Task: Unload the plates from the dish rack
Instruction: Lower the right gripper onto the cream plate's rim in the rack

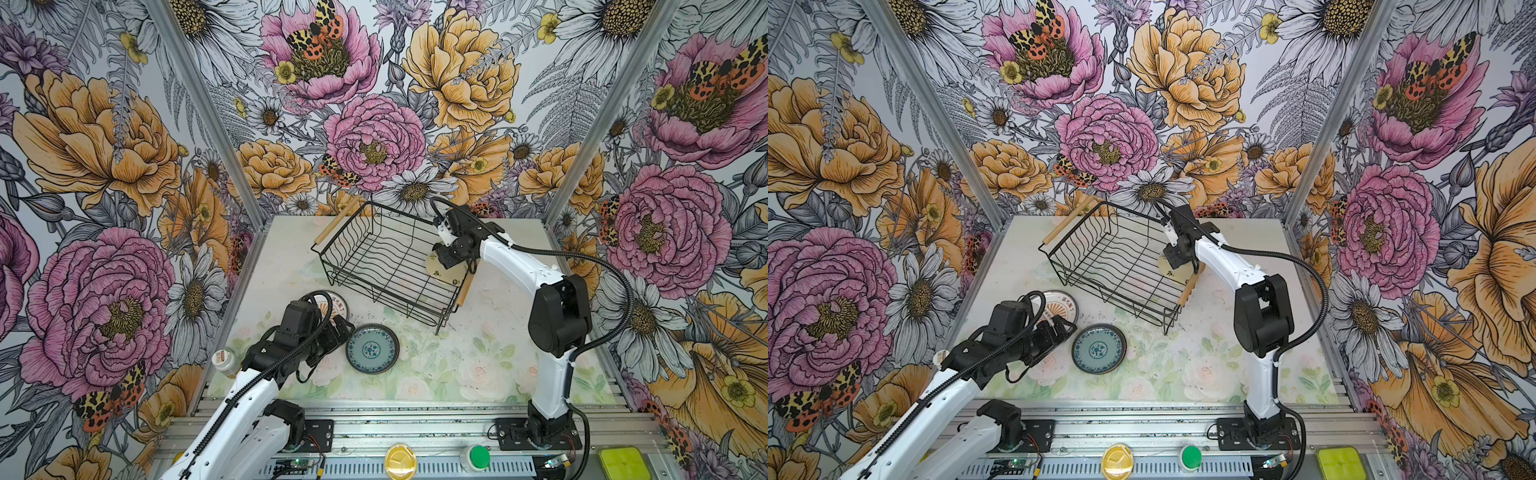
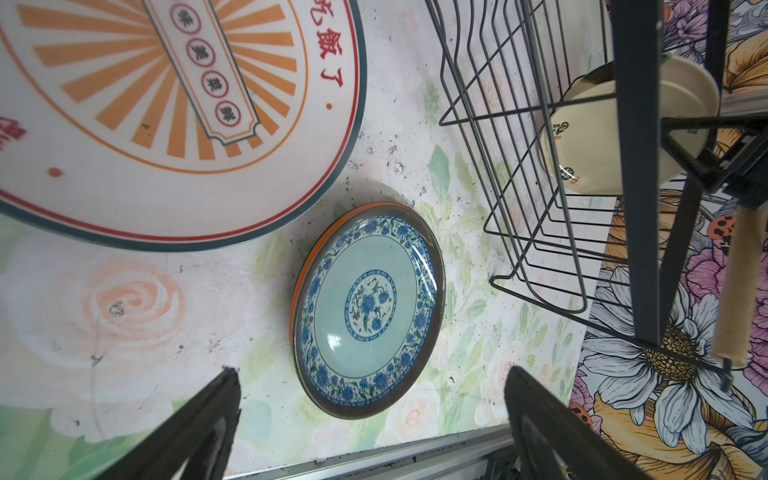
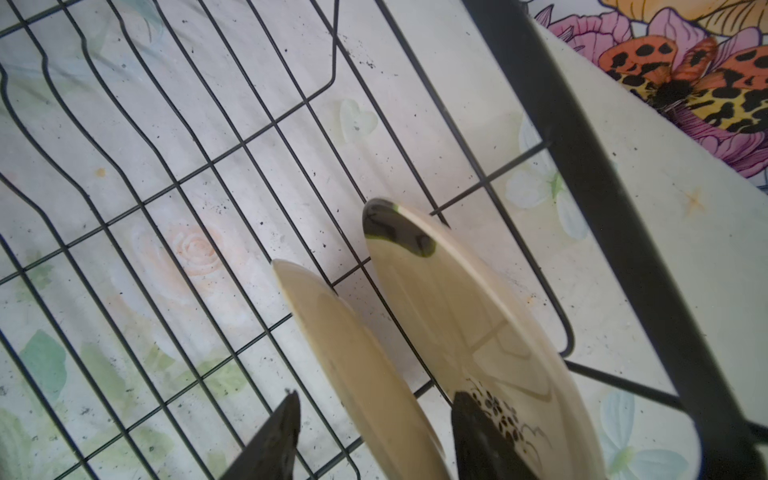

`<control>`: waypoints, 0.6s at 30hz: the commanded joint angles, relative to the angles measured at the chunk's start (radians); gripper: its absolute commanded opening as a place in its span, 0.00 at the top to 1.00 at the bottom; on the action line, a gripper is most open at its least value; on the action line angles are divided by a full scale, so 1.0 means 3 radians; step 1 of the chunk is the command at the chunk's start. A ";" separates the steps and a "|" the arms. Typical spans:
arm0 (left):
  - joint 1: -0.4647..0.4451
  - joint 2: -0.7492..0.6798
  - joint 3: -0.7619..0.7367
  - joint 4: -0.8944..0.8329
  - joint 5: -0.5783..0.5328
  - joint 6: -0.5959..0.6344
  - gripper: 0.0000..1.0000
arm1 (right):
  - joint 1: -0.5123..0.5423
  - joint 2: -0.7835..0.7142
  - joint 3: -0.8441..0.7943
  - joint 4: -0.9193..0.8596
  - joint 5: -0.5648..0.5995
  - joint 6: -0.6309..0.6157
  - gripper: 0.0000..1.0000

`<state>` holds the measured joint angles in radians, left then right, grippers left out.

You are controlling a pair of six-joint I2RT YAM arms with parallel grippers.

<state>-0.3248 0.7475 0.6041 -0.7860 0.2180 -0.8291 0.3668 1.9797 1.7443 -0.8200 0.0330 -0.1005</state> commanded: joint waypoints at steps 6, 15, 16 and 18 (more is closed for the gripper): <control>0.0045 0.0060 0.0100 0.0007 -0.0013 0.0051 0.01 | -0.0041 0.0108 0.0057 -0.0120 0.0183 -0.0081 0.54; 0.0088 -0.0031 0.0123 0.0010 -0.0128 -0.0020 0.01 | -0.0039 0.0100 0.0037 -0.0161 0.0248 -0.0176 0.67; 0.0095 -0.0036 0.0124 0.0009 -0.0136 -0.0028 0.01 | -0.0035 0.0091 0.0027 -0.0161 0.0246 -0.0191 0.69; 0.0114 -0.0048 0.0114 0.0009 -0.0148 -0.0055 0.01 | -0.0035 0.0062 0.0001 -0.0161 0.0257 -0.0219 0.71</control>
<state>-0.3031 0.7471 0.6071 -0.7864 0.2020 -0.8341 0.3653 1.9957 1.7443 -0.8337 0.0895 -0.1566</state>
